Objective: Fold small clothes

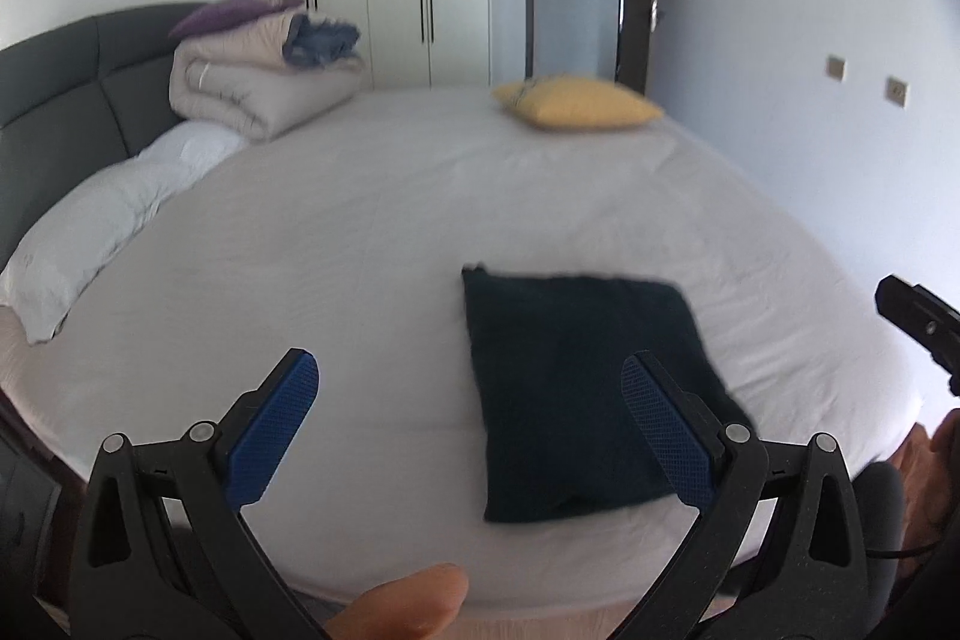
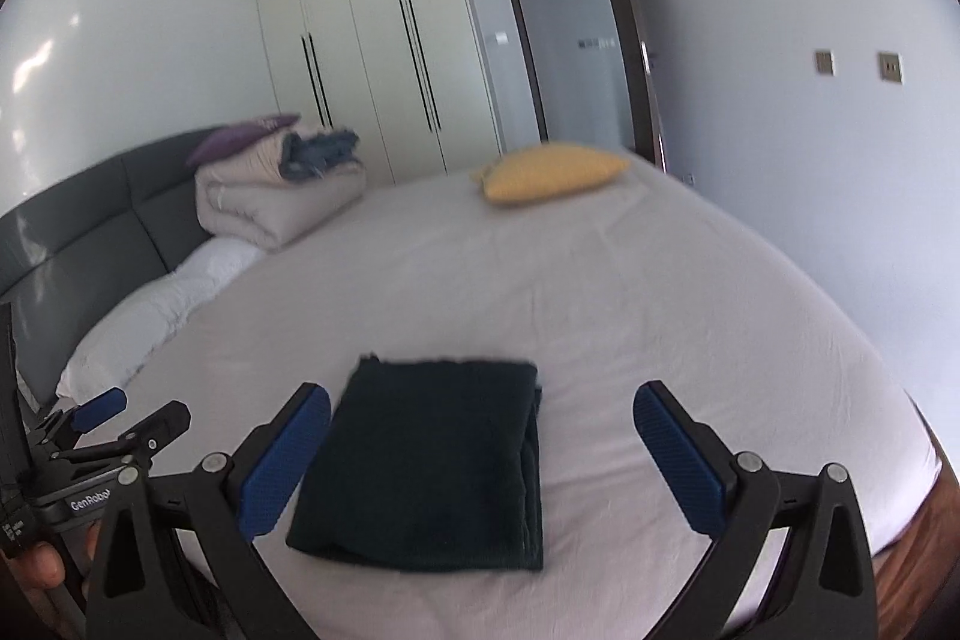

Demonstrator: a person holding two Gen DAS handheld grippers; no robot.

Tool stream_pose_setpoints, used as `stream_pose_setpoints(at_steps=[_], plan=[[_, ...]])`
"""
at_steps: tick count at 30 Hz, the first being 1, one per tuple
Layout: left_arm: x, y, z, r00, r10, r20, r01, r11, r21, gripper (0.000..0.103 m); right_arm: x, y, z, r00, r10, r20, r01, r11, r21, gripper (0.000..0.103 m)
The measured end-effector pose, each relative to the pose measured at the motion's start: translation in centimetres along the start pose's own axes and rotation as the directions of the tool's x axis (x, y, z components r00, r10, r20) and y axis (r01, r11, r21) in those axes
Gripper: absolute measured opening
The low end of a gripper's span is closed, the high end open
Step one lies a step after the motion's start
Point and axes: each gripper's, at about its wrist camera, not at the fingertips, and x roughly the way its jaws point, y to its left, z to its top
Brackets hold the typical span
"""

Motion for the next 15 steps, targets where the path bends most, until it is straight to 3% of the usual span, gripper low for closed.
stream_pose_setpoints(at_steps=[6, 11, 15], plan=[[5.1, -0.6, -2.7, 0.989, -0.011, -0.146, 0.009, 1.000, -0.011, 0.103, 2.2, 0.3, -1.8, 0.997, -0.021, -0.080, 0.019, 1.000, -0.024, 0.103], [7.9, -0.7, -3.6, 0.982, -0.028, -0.188, 0.025, 1.000, -0.018, 0.103, 3.4, 1.4, -3.0, 0.990, -0.046, -0.131, 0.034, 0.995, -0.089, 0.103], [8.5, -0.4, -3.9, 0.979, -0.036, -0.202, 0.031, 0.999, -0.029, 0.103, 4.6, 0.8, -3.4, 0.984, -0.045, -0.175, 0.034, 0.997, -0.066, 0.103]])
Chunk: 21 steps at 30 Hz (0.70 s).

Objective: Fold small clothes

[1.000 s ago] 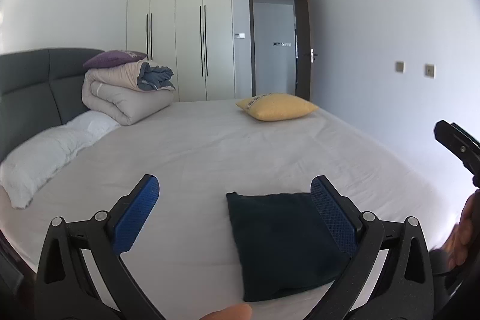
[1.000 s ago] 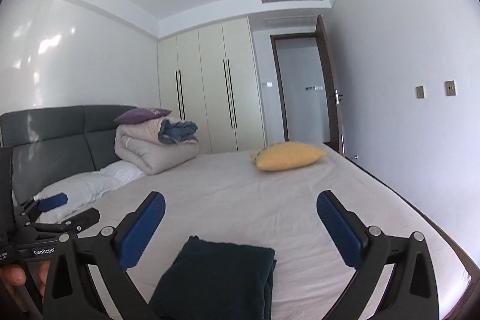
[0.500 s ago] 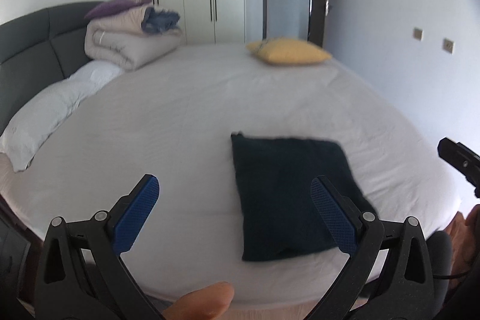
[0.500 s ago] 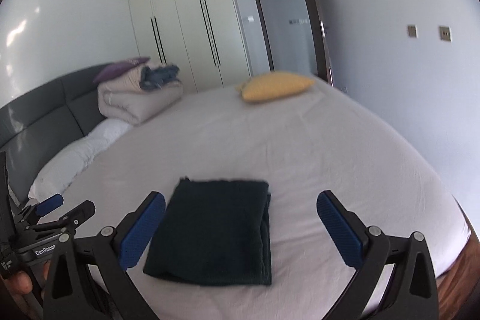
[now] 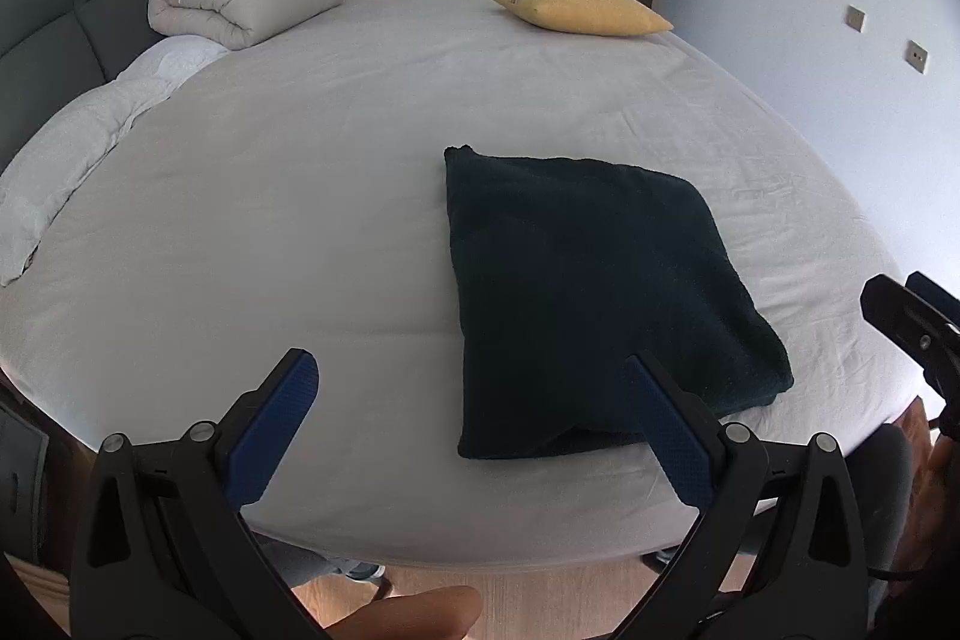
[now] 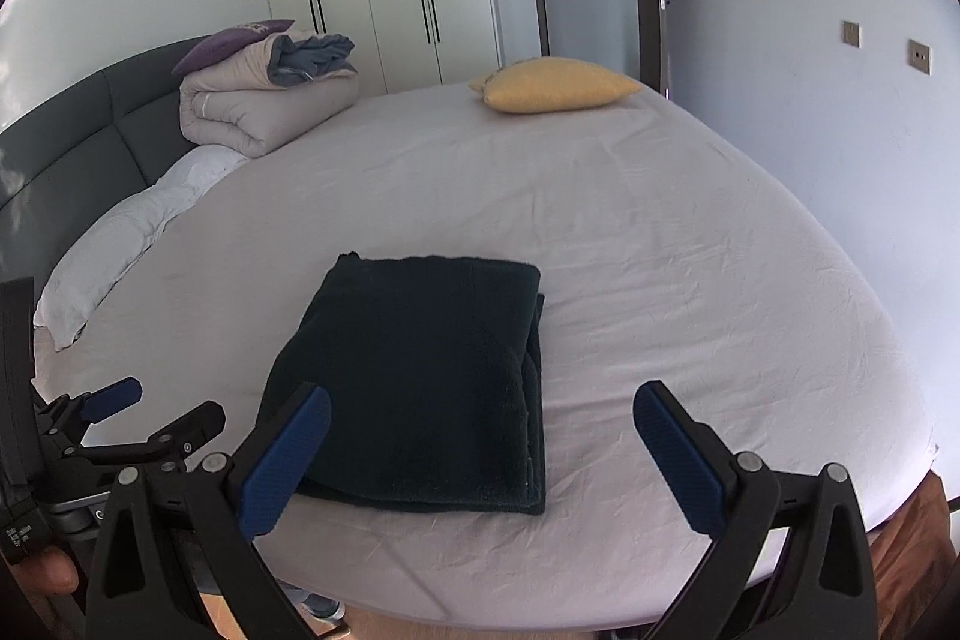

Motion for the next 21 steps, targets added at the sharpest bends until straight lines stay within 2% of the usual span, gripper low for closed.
stream_pose_setpoints(at_steps=[21], plan=[[1.6, 1.0, -0.6, 0.999, 0.001, -0.047, -0.003, 0.999, -0.040, 0.103, 2.1, -0.6, -1.0, 0.996, 0.002, -0.094, 0.000, 1.000, 0.021, 0.103]])
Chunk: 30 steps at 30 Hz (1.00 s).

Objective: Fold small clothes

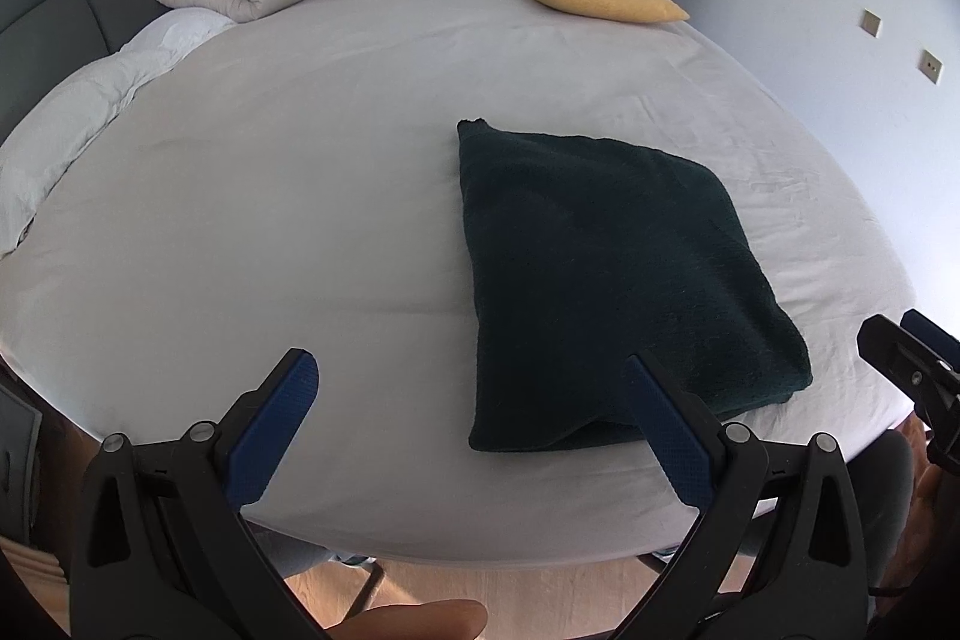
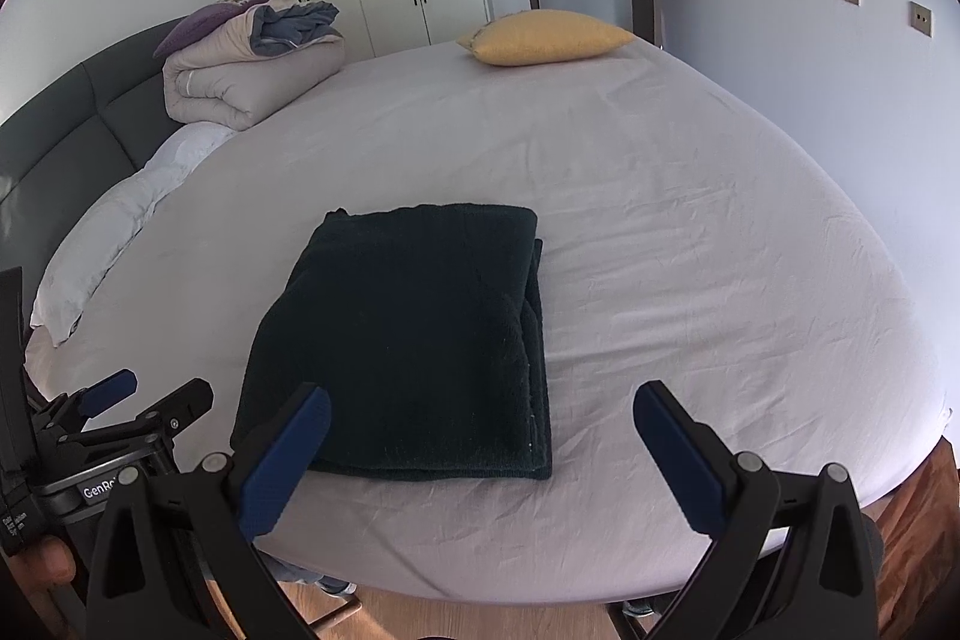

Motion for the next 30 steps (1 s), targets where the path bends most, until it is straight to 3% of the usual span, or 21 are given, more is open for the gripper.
stream_pose_setpoints(at_steps=[30], plan=[[0.3, 0.0, -0.5, 1.000, -0.006, -0.014, 0.006, 1.000, -0.003, 0.103, 1.2, 0.1, -1.0, 0.998, 0.005, -0.068, -0.005, 1.000, 0.003, 0.103]])
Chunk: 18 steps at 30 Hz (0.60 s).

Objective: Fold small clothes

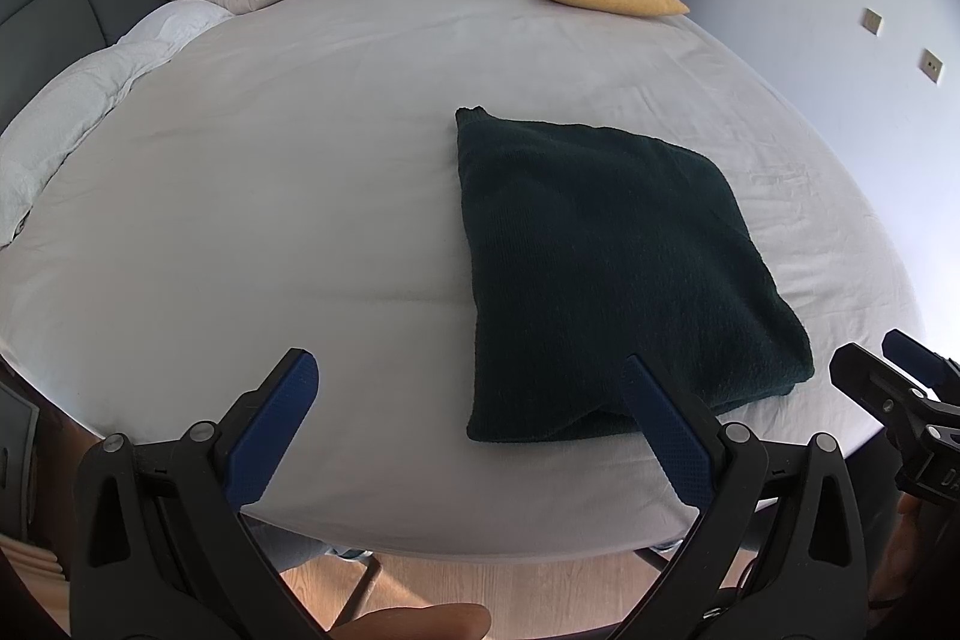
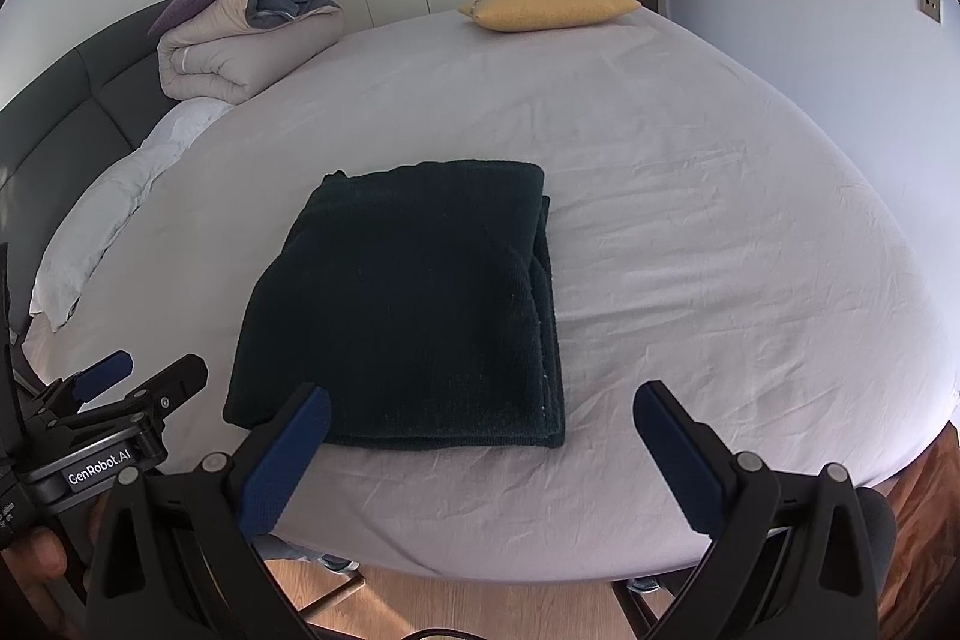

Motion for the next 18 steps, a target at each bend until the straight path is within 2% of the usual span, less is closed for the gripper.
stream_pose_setpoints(at_steps=[18], plan=[[0.00, -0.11, -0.16, 1.000, 0.000, -0.003, 0.000, 1.000, 0.002, 0.103, 0.23, -0.12, -0.10, 1.000, 0.000, -0.002, 0.000, 1.000, 0.003, 0.103]])
